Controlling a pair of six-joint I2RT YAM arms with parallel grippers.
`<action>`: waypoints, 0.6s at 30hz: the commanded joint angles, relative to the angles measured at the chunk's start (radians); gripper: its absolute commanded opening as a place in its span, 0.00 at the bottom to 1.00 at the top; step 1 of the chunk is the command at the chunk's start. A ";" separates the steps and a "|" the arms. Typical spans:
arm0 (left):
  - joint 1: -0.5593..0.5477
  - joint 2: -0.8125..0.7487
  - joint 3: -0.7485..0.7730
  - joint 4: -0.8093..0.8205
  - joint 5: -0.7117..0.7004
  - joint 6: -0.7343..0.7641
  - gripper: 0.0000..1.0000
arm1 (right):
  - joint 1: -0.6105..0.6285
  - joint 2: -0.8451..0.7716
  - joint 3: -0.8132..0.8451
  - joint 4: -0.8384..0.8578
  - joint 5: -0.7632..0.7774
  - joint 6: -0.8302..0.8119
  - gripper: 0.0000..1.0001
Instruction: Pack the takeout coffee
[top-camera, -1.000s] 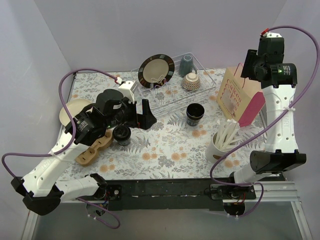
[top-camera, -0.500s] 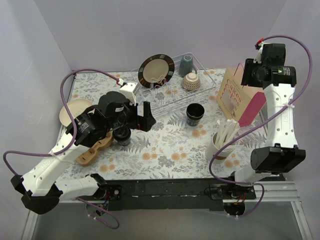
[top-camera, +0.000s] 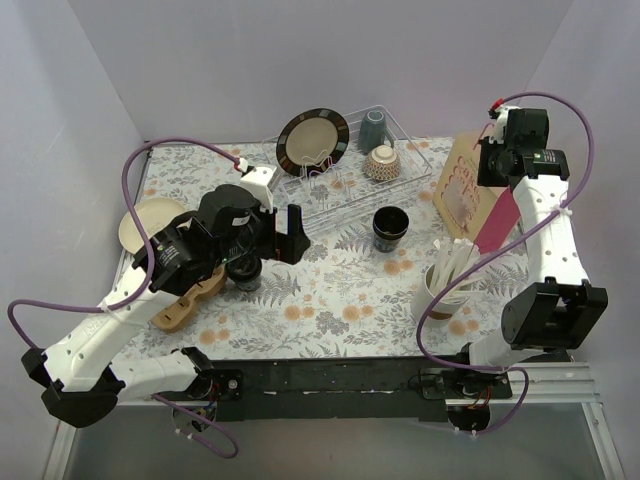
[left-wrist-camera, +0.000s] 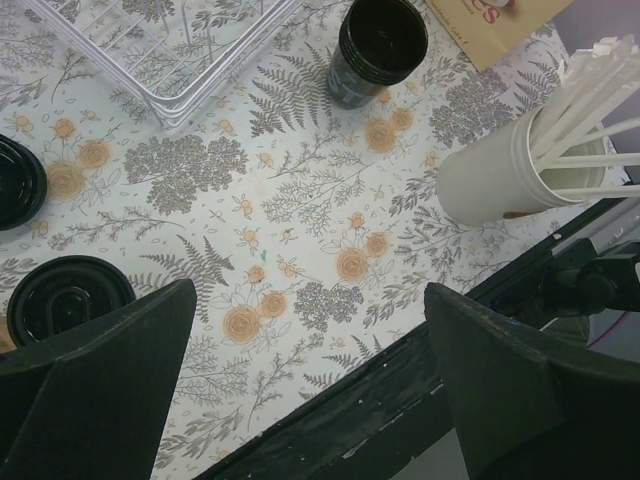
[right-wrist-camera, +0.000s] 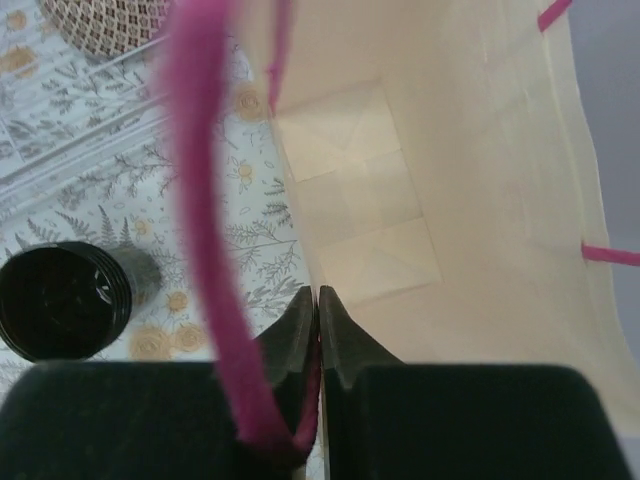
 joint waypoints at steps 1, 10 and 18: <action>-0.005 -0.015 0.027 -0.020 -0.071 0.014 0.98 | -0.002 -0.051 0.052 0.104 0.037 -0.059 0.01; -0.006 0.009 0.064 -0.038 -0.195 -0.007 0.98 | 0.023 -0.059 0.320 0.110 0.097 -0.191 0.01; -0.005 0.042 0.125 -0.103 -0.278 -0.064 0.98 | 0.364 -0.118 0.403 0.095 -0.009 -0.424 0.01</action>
